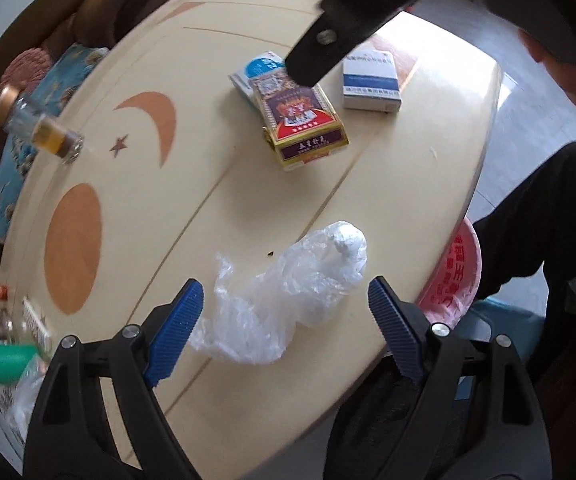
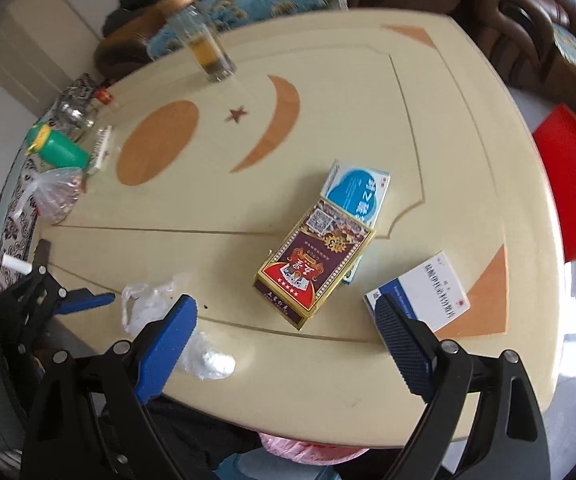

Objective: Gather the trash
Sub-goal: 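Move both open tools back over the table toward the remaining items, then grasp the clear plastic bag with the left tool while the right tool grasps the red-gold card box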

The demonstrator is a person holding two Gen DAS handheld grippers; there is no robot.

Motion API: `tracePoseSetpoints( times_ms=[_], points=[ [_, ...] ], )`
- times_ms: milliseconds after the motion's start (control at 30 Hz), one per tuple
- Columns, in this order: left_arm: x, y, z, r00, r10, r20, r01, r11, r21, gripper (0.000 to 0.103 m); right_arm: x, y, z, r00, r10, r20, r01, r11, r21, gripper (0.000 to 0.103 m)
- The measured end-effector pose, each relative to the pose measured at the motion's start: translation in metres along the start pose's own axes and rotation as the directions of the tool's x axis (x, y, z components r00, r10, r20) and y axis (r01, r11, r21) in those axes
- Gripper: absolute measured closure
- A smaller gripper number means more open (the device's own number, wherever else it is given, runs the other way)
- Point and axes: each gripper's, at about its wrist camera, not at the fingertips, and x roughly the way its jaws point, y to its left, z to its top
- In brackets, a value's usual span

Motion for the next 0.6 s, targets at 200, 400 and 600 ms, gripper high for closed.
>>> tracePoseSetpoints(
  times_ms=[200,400,600],
  points=[
    [0.020,0.004,0.000,0.998,-0.065,0.003,0.064,0.996,0.054,0.020,0.037,-0.007,0.005,0.996,-0.012,-0.087,0.019,0.997,0.081,0.015],
    [0.039,0.003,-0.002,0.993,-0.115,-0.016,0.116,0.989,0.090,0.020,0.066,-0.011,0.003,0.987,0.036,-0.154,-0.008,0.984,0.180,0.015],
    [0.052,0.001,-0.001,0.977,-0.214,-0.024,0.215,0.973,0.086,0.020,0.077,-0.009,0.011,0.986,0.037,-0.162,-0.004,0.980,0.201,0.015]
  ],
)
